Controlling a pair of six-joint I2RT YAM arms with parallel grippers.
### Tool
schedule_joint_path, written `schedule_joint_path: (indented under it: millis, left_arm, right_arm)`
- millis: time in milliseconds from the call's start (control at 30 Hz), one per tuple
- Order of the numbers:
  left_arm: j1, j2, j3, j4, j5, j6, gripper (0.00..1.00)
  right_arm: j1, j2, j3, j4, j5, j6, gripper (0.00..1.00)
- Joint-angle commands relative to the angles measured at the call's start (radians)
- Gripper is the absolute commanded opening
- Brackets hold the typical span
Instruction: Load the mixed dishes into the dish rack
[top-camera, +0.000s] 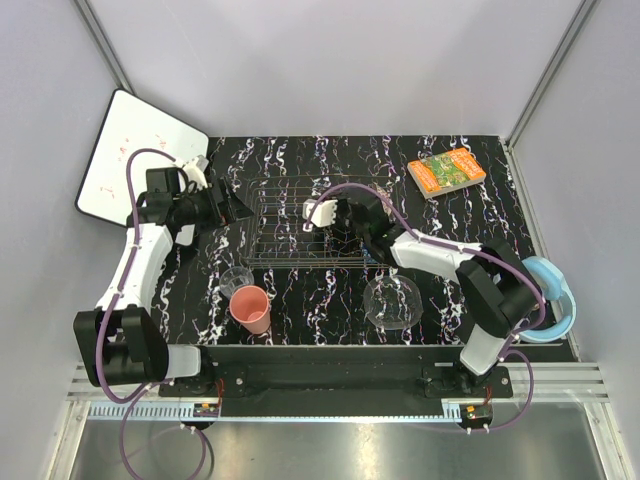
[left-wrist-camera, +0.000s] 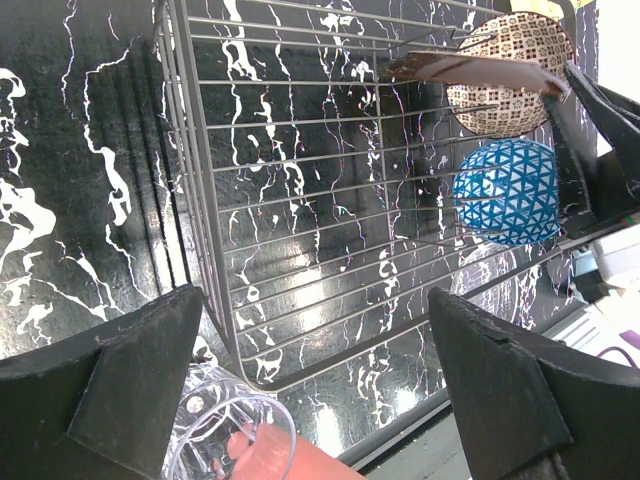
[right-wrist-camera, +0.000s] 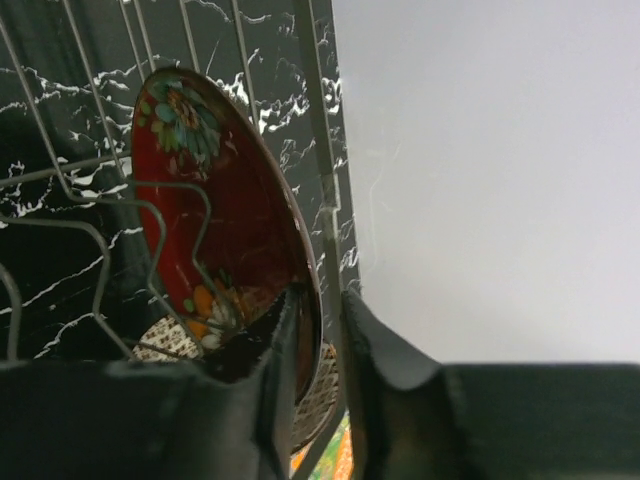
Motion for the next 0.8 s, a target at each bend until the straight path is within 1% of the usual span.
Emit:
schedule_joint_path:
  millis: [0,67,100,133,200,267,300,333,367,400,433,467,533,567,600,633,667,700,733,767]
  left_arm:
    - [0.008,-0.041,0.028,0.029,0.013,0.006,0.99]
    - [0.009,-0.047,0.028,0.028,0.016,0.007,0.99]
    - [0.009,-0.049,0.028,0.029,0.016,0.007,0.99]
    - [0.009,-0.05,0.027,0.028,0.018,0.007,0.99]
    - [0.009,-0.055,0.028,0.028,0.018,0.009,0.99]
    - [0.011,-0.06,0.031,0.025,0.013,0.012,0.99]
    - [0.011,-0.063,0.033,0.025,0.013,0.014,0.99]
    - [0.009,-0.064,0.033,0.025,0.01,0.015,0.99]
    - [0.011,-0.066,0.033,0.023,0.012,0.017,0.99]
    - [0.013,-0.067,0.033,0.023,0.01,0.017,0.99]
    - [0.013,-0.067,0.034,0.023,0.01,0.018,0.99]
    - [0.014,-0.066,0.036,0.02,0.01,0.018,0.99]
    - [0.014,-0.066,0.039,0.018,0.012,0.021,0.99]
    - [0.014,-0.069,0.043,0.015,0.012,0.023,0.99]
    - [0.014,-0.069,0.045,0.012,0.012,0.024,0.99]
    - [0.016,-0.069,0.047,0.012,0.012,0.026,0.99]
    - [0.016,-0.073,0.05,0.009,0.012,0.027,0.99]
    - [0.016,-0.076,0.05,0.008,0.013,0.029,0.99]
    - [0.016,-0.078,0.051,0.005,0.01,0.029,0.99]
    - [0.016,-0.083,0.054,0.0,0.01,0.03,0.99]
  right_arm:
    - [-0.009,-0.04,-0.03,0.068,0.085,0.08,0.41]
    - [-0.011,-0.051,-0.039,0.071,0.103,0.109,0.46]
    - [-0.011,-0.071,-0.044,0.073,0.114,0.138,0.51]
    - [-0.011,-0.081,-0.048,0.073,0.123,0.149,0.6]
    - [-0.011,-0.117,-0.056,0.073,0.151,0.187,0.64]
    - [-0.008,-0.149,-0.061,0.062,0.171,0.216,0.7]
    - [-0.006,-0.19,-0.058,0.041,0.195,0.25,0.73]
    - [-0.005,-0.213,-0.053,0.015,0.203,0.264,0.78]
    - [-0.002,-0.236,-0.041,-0.048,0.206,0.291,0.91]
    - [0.002,-0.284,-0.035,-0.079,0.226,0.31,0.99]
    - [0.009,-0.308,-0.03,-0.108,0.247,0.333,1.0]
    - [0.014,-0.331,-0.01,-0.171,0.275,0.414,1.0]
    - [0.015,-0.394,0.034,-0.267,0.396,0.561,1.0]
    - [0.014,-0.411,0.094,-0.397,0.456,0.747,1.0]
    - [0.011,-0.436,0.128,-0.477,0.547,0.849,1.0]
    - [0.011,-0.448,0.155,-0.563,0.564,0.947,1.0]
    - [0.003,-0.469,0.175,-0.707,0.545,1.109,1.0]
    - [-0.009,-0.543,0.153,-0.739,0.425,1.182,1.0]
    - [-0.021,-0.595,0.074,-0.75,0.338,1.224,1.0]
    - [-0.056,-0.691,0.032,-0.751,0.267,1.388,1.0]
